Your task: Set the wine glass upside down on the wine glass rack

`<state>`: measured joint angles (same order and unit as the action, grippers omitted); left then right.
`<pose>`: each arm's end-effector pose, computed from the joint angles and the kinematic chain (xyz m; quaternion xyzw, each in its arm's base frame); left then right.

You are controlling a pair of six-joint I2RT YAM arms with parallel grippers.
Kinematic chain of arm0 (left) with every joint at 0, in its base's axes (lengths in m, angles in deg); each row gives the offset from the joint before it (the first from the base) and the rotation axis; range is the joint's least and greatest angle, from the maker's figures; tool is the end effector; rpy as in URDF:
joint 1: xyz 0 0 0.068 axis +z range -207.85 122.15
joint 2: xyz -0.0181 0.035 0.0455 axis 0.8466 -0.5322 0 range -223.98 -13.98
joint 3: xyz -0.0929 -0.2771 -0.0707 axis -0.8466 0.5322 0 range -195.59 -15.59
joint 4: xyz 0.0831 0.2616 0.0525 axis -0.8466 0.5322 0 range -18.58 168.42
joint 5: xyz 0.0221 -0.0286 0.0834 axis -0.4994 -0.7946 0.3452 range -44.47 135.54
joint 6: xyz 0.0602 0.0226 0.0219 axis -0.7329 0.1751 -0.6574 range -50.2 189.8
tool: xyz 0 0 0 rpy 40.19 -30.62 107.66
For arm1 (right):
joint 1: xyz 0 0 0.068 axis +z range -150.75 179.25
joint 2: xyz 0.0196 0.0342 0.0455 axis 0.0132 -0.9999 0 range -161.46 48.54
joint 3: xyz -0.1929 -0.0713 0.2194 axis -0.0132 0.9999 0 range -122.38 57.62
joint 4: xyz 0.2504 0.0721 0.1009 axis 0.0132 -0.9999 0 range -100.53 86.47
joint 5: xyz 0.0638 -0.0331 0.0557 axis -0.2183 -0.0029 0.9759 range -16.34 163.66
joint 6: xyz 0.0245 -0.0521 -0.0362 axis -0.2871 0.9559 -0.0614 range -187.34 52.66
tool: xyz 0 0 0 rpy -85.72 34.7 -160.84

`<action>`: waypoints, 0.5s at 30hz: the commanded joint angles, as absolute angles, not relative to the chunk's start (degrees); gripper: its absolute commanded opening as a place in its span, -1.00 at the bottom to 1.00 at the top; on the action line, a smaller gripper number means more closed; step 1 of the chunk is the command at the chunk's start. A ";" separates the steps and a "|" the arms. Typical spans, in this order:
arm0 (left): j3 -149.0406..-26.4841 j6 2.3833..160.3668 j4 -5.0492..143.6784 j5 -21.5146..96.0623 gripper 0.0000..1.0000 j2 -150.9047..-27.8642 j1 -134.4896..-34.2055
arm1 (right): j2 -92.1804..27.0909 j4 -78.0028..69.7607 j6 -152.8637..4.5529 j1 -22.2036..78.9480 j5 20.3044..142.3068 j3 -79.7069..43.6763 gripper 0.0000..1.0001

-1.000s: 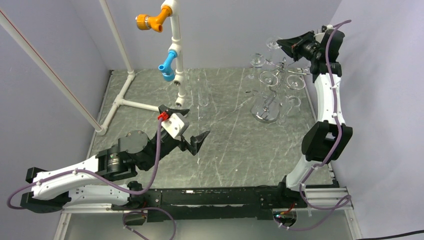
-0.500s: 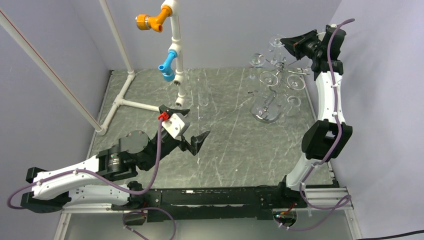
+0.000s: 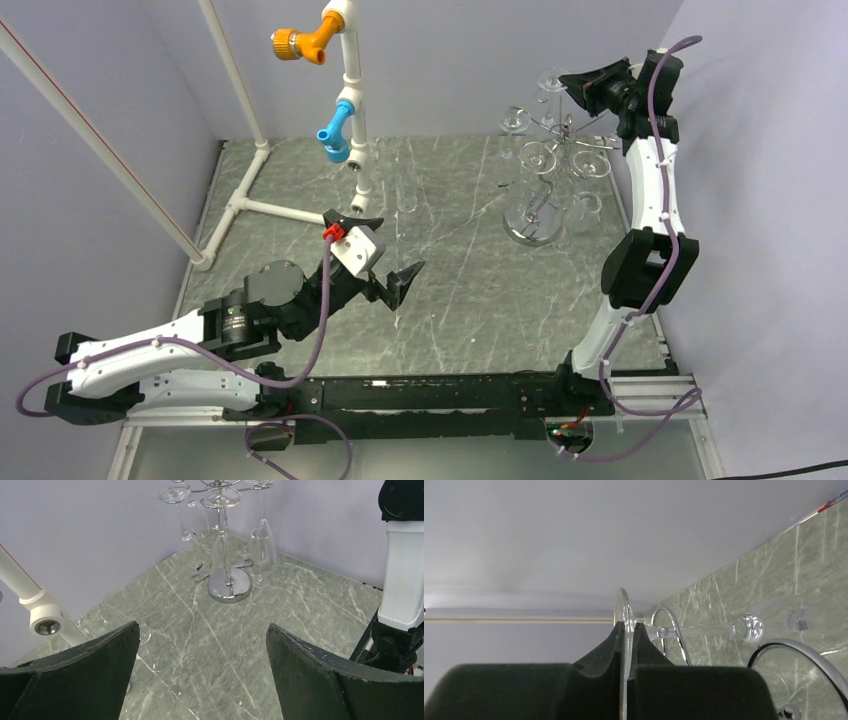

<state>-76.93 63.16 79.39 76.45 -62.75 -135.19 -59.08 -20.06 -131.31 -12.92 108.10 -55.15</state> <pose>0.0695 -0.1814 0.4593 0.2918 0.6168 -0.2624 0.6823 0.4787 -0.0716 0.4525 0.3080 0.6974 0.4704 0.4443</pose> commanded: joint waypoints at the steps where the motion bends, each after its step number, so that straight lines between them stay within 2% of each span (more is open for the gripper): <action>1: -77.14 63.55 76.85 76.33 0.98 -63.10 -135.37 | -59.42 -14.18 -131.50 -11.77 106.76 -59.50 -1.00; 15: -76.87 63.94 76.81 76.55 0.98 -62.90 -135.37 | -59.78 -14.74 -129.67 -9.51 107.99 -59.30 -1.00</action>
<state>-76.89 63.23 79.34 76.45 -63.32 -135.19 -61.33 -19.45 -130.63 -9.88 106.70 -56.90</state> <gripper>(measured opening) 0.992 0.040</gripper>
